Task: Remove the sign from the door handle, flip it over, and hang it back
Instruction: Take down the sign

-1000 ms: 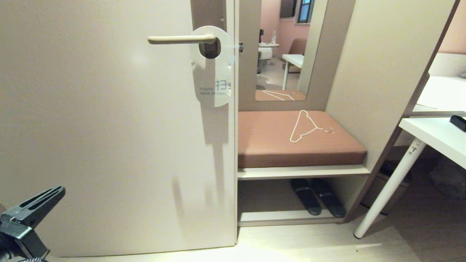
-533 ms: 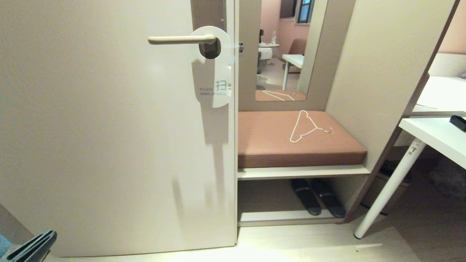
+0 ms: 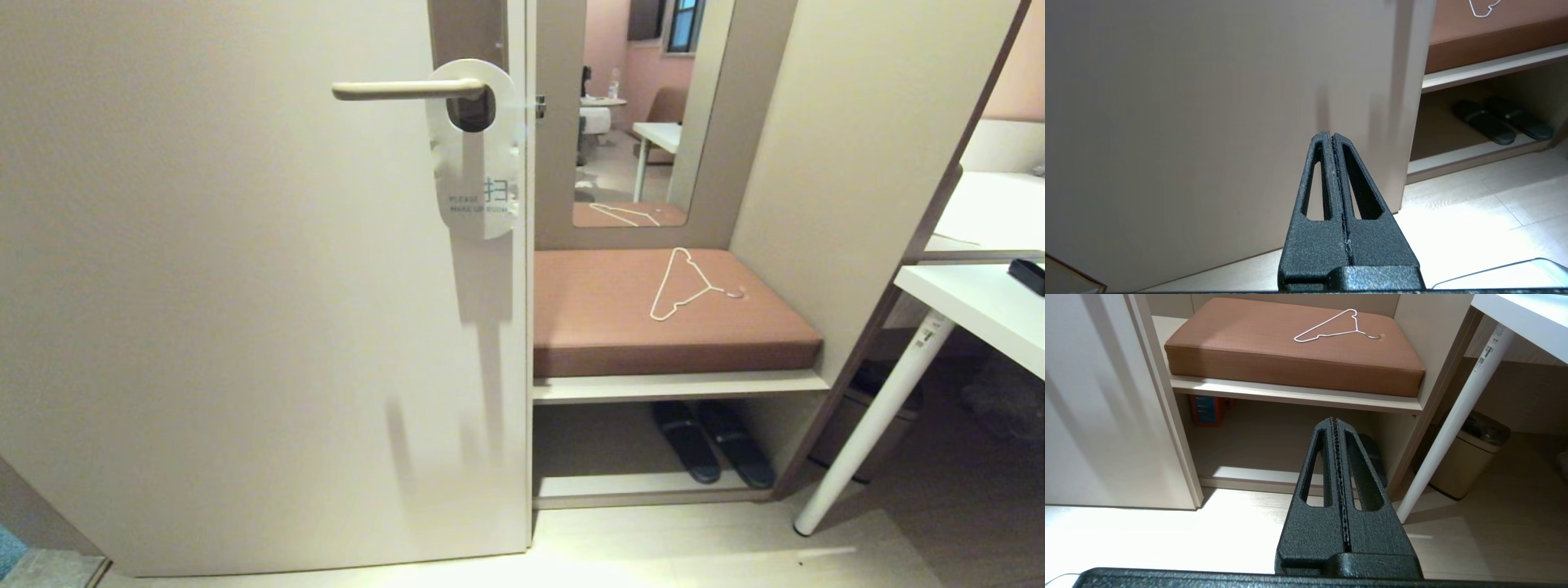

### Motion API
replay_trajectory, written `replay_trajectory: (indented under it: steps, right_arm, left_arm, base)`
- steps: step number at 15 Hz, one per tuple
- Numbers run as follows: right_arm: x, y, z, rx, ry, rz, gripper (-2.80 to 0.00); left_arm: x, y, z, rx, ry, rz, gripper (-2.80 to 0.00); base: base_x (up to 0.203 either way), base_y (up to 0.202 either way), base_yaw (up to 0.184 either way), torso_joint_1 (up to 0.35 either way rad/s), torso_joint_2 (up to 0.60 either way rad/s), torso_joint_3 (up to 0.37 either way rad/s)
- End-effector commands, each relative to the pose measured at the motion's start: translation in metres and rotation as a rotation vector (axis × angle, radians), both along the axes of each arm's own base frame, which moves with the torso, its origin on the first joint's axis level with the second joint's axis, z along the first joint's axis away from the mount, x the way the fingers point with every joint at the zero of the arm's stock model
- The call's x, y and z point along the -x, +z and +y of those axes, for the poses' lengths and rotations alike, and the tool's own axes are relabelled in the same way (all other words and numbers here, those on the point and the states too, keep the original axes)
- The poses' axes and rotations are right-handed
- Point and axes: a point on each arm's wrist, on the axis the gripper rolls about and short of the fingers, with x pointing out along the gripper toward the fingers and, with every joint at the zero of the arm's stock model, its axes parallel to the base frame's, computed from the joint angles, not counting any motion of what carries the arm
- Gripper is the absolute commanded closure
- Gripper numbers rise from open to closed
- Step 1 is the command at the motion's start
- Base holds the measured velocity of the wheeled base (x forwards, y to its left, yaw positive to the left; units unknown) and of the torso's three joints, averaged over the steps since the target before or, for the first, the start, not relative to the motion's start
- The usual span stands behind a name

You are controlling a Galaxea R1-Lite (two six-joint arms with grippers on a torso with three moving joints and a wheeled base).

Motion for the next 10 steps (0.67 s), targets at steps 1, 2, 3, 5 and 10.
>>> replay_trajectory:
  steps: [1,2,3,5,10]
  right_arm:
    - [-0.0001,0.0,0.0,0.001,0.002,0.002,0.0]
    - [-0.0001,0.0,0.0,0.001,0.002,0.002,0.0]
    - [-0.0001,0.0,0.0,0.001,0.001,0.002,0.0]
    - [-0.0001,0.0,0.0,0.001,0.001,0.002,0.0]
    - [-0.0001,0.0,0.0,0.001,0.002,0.002,0.0]
  left_arm:
    - [0.008,-0.0016,0.0003,0.015,0.008,-0.071,0.0]
    - [0.01,-0.0027,0.0008,0.032,0.026,-0.081,0.0]
    - [0.0116,-0.004,0.0013,0.037,0.047,-0.089,0.0]
    - [0.014,-0.007,0.0021,0.041,0.077,-0.098,0.0]
    - [0.0159,-0.0089,0.0023,0.066,0.084,-0.122,0.0]
  base:
    - [0.0,0.0,0.0,0.0,0.0,0.0]
    - [0.0,0.0,0.0,0.0,0.0,0.0]
    - [0.0,0.0,0.0,0.0,0.0,0.0]
    - [0.0,0.0,0.0,0.0,0.0,0.0]
    - [0.0,0.0,0.0,0.0,0.0,0.0]
